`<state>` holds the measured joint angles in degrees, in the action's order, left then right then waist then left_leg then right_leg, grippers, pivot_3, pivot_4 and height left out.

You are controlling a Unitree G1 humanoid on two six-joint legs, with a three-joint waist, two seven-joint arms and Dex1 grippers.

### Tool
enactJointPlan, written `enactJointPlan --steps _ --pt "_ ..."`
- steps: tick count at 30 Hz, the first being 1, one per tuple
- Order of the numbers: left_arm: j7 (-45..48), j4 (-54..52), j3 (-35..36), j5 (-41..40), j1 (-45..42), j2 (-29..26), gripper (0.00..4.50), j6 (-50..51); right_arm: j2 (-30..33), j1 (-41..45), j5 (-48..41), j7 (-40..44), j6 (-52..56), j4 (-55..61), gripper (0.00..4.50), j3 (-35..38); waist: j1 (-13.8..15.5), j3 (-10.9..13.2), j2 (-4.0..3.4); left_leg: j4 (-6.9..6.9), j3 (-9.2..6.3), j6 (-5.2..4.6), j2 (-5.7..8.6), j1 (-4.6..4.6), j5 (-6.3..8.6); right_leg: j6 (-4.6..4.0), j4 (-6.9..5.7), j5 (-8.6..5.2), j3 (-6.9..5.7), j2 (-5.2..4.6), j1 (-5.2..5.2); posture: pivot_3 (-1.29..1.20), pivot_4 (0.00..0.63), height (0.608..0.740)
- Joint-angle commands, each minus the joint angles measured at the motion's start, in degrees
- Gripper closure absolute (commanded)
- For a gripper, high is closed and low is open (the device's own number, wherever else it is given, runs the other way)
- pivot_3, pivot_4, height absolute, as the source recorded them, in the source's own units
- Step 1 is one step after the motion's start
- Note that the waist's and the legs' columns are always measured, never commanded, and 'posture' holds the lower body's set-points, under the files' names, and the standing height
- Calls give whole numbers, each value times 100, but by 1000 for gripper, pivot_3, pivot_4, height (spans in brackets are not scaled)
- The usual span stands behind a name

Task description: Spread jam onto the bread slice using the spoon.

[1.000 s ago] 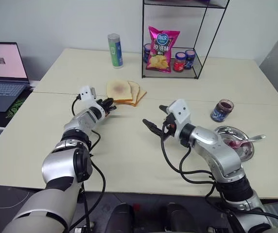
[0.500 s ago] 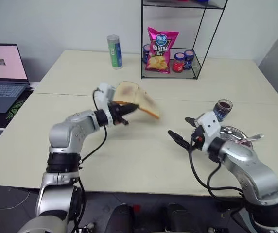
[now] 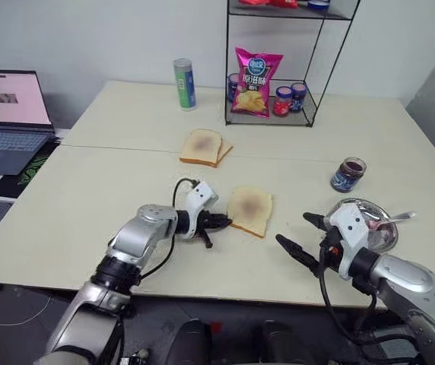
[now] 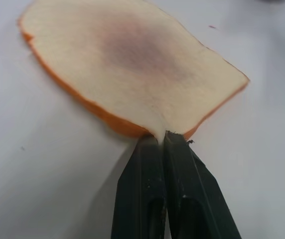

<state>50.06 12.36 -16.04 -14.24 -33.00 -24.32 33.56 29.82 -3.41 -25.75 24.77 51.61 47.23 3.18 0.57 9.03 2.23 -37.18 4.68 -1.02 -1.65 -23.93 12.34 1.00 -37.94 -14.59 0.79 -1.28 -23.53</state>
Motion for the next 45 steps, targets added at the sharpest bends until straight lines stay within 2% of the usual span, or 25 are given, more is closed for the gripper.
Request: enactJointPlan --steps 1,4,10,19,24,26,28,30,32,36,40,45 --pt "-36 118 -132 106 -237 422 4493 -208 -123 120 123 -231 -153 17 0 -122 -17 -1 1 2 2 -2 0 -2 0 1 4 1 1 0 -1 0 150 740" --pt "101 -103 -277 138 -158 515 4493 -126 -121 181 155 -273 -194 -30 0 -155 -42 0 1 6 3 -2 -1 -4 1 9 2 4 -1 1 -4 0 150 740" --pt "132 -214 -288 332 67 253 4493 -183 -89 135 194 -292 -268 -84 0 -81 -72 -1 0 18 -5 -2 -8 0 1 15 -4 3 -10 11 -8 0 150 740" --pt "158 -393 47 278 194 -162 2814 -114 -177 -126 203 -458 -330 -30 0 86 -78 -1 0 13 -4 -1 -9 2 1 7 -3 -1 -8 8 -5 0 150 740" --pt "167 -655 170 235 289 -340 1732 5 -206 -450 96 -548 -319 93 0 601 -73 -1 0 14 -1 -1 -6 1 1 7 1 -1 -5 4 -4 0 150 740" --pt "286 -985 305 101 389 -569 1309 155 -337 -541 -125 -657 -217 112 0 1199 -80 0 -1 16 -1 -1 -8 1 1 7 -1 -1 -6 4 -6 0 150 740" --pt "784 -1567 552 -166 429 -1090 844 80 -599 -526 -724 -966 -48 -207 0 2771 -82 2 -2 17 -2 0 -11 2 1 9 -5 -1 -8 5 -8 0 150 740" --pt "1230 -2013 729 -583 353 -1254 385 -94 -718 -397 -1181 -1234 78 -594 0 3870 -67 4 -5 19 -5 2 -14 -4 1 8 -5 0 -14 6 -11 0 150 740" --pt "1470 -2317 590 -884 192 -1007 55 -187 -663 -260 -1385 -1325 133 -1039 0 4322 4 3 -8 19 -5 3 -11 -8 1 1 4 -2 -13 3 -9 0 150 740" --pt "1557 -2247 105 -605 -116 -403 55 -903 -476 206 -1803 -1426 288 -1892 0 4723 26 -10 -31 15 7 -5 4 5 4 -26 32 13 0 -10 19 0 150 740" --pt "1332 -1450 -169 -258 -514 493 55 -1876 -280 815 -2097 -1266 247 -3266 0 4779 -49 -10 -32 12 12 -20 7 6 -3 -18 32 17 8 -3 19 0 150 740" --pt "1386 -1002 -321 -72 -819 911 55 -2300 36 1290 -2343 -1093 319 -4595 0 4816 -94 -14 -54 22 6 -22 0 7 -4 9 30 28 13 19 17 0 150 740"
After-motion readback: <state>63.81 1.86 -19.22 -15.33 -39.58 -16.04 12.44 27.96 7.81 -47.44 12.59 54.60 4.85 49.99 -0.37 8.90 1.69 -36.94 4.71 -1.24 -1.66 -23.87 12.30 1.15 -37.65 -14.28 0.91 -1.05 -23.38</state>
